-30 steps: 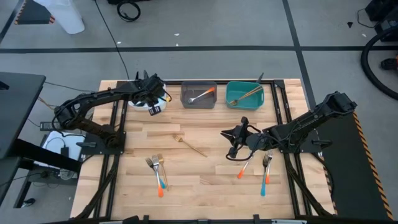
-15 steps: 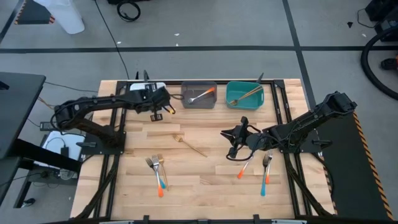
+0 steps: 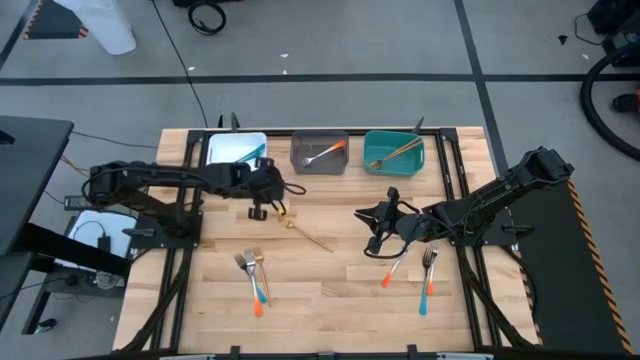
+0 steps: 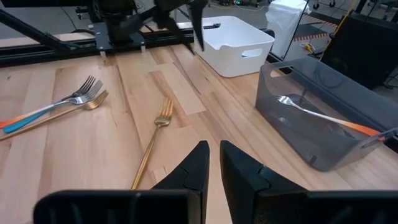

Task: Sort silverware by color (type)
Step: Put the gold fork into the green bin

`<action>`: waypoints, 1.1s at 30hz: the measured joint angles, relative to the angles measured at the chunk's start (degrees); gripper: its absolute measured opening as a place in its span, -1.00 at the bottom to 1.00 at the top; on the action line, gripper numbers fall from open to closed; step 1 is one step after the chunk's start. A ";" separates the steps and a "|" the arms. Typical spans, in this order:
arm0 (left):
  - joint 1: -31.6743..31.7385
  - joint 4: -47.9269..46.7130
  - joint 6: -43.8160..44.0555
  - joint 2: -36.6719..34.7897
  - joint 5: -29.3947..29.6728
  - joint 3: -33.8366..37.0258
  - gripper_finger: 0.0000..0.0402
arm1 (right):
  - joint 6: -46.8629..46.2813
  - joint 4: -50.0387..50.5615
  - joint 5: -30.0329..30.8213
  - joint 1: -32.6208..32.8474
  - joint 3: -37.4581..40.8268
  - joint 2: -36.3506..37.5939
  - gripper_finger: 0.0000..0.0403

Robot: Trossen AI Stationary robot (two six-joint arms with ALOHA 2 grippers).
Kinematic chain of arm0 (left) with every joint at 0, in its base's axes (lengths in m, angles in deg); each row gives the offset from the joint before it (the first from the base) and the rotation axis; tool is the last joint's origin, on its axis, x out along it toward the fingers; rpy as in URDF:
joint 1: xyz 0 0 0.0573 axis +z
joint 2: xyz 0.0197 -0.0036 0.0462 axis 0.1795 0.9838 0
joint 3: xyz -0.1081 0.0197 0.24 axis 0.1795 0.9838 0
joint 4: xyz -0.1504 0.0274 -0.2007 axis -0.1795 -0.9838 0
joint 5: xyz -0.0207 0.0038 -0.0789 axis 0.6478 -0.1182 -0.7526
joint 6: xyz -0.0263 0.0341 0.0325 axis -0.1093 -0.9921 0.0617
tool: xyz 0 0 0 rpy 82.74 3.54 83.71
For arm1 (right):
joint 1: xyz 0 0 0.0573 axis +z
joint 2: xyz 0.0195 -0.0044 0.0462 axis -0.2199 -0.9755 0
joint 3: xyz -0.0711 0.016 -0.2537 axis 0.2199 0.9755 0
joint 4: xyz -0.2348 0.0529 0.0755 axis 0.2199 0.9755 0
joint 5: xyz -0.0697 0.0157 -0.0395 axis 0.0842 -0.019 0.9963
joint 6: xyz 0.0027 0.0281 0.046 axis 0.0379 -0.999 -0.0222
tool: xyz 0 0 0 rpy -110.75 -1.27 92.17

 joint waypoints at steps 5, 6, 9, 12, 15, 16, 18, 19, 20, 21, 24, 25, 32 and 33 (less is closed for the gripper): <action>-1.94 4.94 3.05 0.20 -6.35 0.00 -0.59 | 0.18 -0.27 -0.01 -0.06 0.00 0.00 -0.75; -2.53 5.82 3.49 0.55 -6.69 0.00 -0.59 | 0.38 -0.43 -0.02 -0.16 0.00 0.00 -0.75; -4.13 6.63 3.67 1.94 -7.74 0.10 -0.52 | 0.52 -0.42 -0.02 -0.47 0.00 0.00 -0.75; -5.20 6.82 3.73 4.10 -8.09 0.31 -0.40 | 0.78 -0.58 -0.63 -0.75 0.00 0.00 -0.75; -5.80 7.82 4.04 6.14 -8.07 0.31 -0.27 | 1.18 -1.08 -0.85 -0.81 0.00 0.00 -0.75; -5.97 8.04 4.02 6.76 -8.07 0.31 -0.24 | 1.18 -1.21 -0.87 -0.81 0.00 0.00 -0.75; -6.38 8.80 4.04 8.14 -8.09 0.32 -0.20 | 1.44 -1.32 -0.87 -0.80 0.00 0.00 -0.75; -6.60 8.89 4.04 8.72 -8.11 0.32 -0.19 | 1.52 -1.37 -0.87 -0.81 0.00 0.00 -0.75; -6.79 9.07 4.02 9.33 -8.15 0.33 -0.19 | 1.54 -1.38 -0.87 -0.81 0.00 0.00 -0.75; -7.06 9.83 4.02 9.93 -8.56 0.33 -0.19 | 1.57 -1.39 -0.88 -0.81 0.00 0.00 -0.75; -7.57 11.46 4.07 11.73 -10.74 0.33 -0.20 | 1.60 -1.71 -0.88 -0.81 0.00 0.00 -0.75; -7.77 12.33 4.11 12.32 -11.40 0.33 -0.20 | 1.60 -1.71 -0.88 -0.81 0.00 0.00 -0.75; -9.24 16.66 4.15 16.81 -12.31 0.33 -0.20 | 1.57 -1.73 -0.90 -0.81 0.00 0.00 -0.75; -9.34 16.90 4.13 17.49 -12.27 0.33 -0.20 | 1.57 -1.75 -0.90 -0.81 0.00 0.00 -0.75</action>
